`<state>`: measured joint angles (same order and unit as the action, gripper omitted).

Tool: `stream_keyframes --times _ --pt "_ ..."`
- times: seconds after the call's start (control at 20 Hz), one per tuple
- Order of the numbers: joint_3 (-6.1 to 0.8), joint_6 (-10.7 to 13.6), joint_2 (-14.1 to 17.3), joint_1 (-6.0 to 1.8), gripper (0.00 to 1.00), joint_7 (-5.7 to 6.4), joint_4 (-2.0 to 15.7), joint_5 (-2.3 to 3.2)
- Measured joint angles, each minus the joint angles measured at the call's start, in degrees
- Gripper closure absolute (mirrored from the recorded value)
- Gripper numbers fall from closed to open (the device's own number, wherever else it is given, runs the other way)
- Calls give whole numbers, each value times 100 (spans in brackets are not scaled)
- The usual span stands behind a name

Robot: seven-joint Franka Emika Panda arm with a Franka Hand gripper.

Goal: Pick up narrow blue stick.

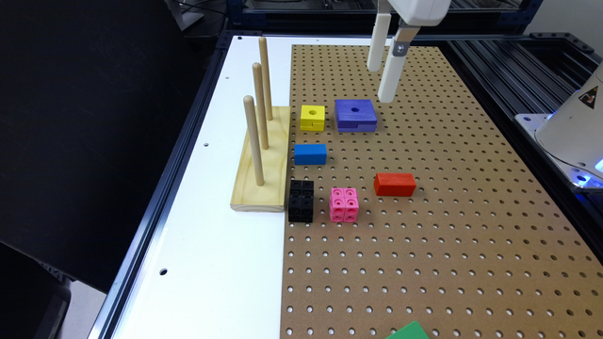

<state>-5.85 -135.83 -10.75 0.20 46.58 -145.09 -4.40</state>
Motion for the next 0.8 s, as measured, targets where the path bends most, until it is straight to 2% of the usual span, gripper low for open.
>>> stream_keyframes --times 0.5,0.8 --pt "0 -1 69 -13 0 3 138 5" --pt "1 -1 453 -52 0 3 506 27"
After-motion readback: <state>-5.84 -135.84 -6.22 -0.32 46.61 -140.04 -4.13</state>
